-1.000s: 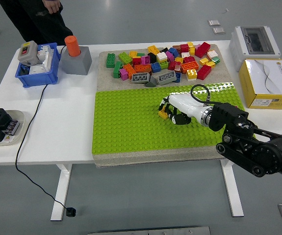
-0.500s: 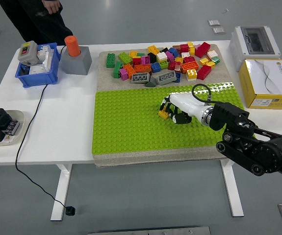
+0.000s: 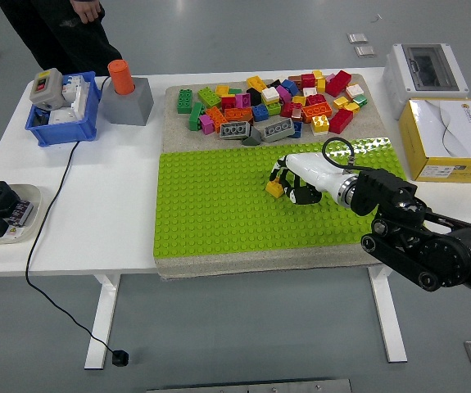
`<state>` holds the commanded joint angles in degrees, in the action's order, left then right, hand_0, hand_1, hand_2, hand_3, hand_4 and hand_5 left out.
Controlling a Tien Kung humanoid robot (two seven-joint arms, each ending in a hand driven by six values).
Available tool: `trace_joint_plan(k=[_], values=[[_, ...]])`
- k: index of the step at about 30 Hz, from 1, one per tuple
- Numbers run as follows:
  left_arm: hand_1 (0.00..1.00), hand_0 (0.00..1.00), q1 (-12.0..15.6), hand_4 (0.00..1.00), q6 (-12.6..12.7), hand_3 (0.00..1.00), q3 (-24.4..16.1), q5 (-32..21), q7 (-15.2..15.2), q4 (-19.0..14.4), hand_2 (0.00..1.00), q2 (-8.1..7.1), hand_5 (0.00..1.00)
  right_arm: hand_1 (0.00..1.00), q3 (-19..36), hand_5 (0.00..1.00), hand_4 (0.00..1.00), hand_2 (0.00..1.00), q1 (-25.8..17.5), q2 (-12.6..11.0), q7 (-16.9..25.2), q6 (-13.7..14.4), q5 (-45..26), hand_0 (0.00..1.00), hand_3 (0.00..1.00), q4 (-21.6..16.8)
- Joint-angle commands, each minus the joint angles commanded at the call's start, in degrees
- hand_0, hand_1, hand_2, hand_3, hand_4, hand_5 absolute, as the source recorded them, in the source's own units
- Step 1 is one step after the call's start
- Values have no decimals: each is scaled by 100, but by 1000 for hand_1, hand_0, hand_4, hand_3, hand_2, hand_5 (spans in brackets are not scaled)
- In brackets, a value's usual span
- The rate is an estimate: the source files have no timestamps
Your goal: Pick up the button,place it on the desk,press the button,press the button
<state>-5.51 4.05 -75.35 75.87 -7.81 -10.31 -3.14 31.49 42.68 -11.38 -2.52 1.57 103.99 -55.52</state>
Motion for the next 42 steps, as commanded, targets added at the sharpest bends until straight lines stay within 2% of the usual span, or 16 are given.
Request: trace_joint_plan(k=[9, 19, 31, 42], values=[[647, 669, 11, 747, 9, 763, -2, -6, 19, 0, 690, -9, 488, 415, -104, 103, 347, 592, 101, 210, 20, 26, 61, 297, 665, 147], [646, 669, 16, 748, 25, 762, -40, -7, 43, 0, 689, -16, 489, 412, -4, 127, 370, 590, 95, -17, -72, 3, -91, 295, 667, -275], [646, 668, 10, 747, 24, 761, -65, 26, 50, 0, 688, -14, 487, 412, -10, 133, 372, 588, 72, -35, -136, -36, -231, 292, 667, -316], [646, 669, -20, 746, 4, 760, -75, 69, 45, 0, 687, -5, 486, 409, -230, 140, 372, 578, 30, 58, -143, -30, -633, 290, 636, -253]])
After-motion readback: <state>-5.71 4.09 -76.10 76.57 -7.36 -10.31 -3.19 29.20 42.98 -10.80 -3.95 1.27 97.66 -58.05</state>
